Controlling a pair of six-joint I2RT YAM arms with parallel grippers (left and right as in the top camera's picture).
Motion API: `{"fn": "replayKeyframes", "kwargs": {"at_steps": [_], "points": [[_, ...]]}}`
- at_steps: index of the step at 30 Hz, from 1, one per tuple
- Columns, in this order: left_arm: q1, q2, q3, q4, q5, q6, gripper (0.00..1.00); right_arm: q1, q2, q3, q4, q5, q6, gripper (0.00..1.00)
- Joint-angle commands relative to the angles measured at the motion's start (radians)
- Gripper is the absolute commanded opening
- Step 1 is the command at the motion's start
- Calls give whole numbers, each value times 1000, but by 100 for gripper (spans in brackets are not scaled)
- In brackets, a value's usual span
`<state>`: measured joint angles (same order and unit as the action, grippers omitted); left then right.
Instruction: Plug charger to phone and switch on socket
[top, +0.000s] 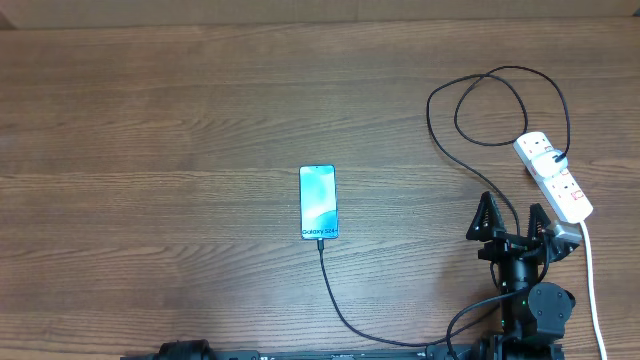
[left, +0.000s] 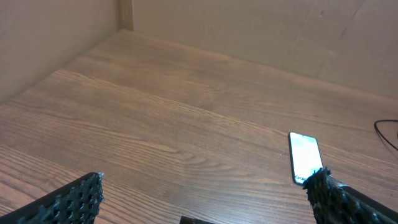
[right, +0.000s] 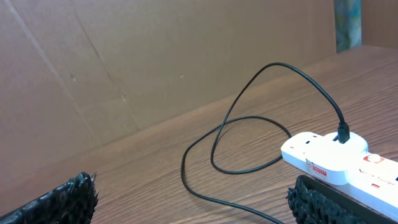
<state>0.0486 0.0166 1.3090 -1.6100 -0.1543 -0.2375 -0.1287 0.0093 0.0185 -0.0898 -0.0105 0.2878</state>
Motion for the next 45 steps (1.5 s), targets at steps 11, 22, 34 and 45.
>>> {"fn": "replayKeyframes", "kwargs": {"at_steps": [11,22,34,45], "points": [[-1,-12,-63,120,51,-55,100,8,-6,-11,5,10,0,100],[-3,-12,-560,594,89,-55,100,8,-6,-11,5,10,0,100],[-3,-13,-1130,1232,207,-54,100,8,-6,-11,5,10,0,100],[-4,-13,-1305,1564,208,85,100,8,-6,-11,5,10,0,100]]}}
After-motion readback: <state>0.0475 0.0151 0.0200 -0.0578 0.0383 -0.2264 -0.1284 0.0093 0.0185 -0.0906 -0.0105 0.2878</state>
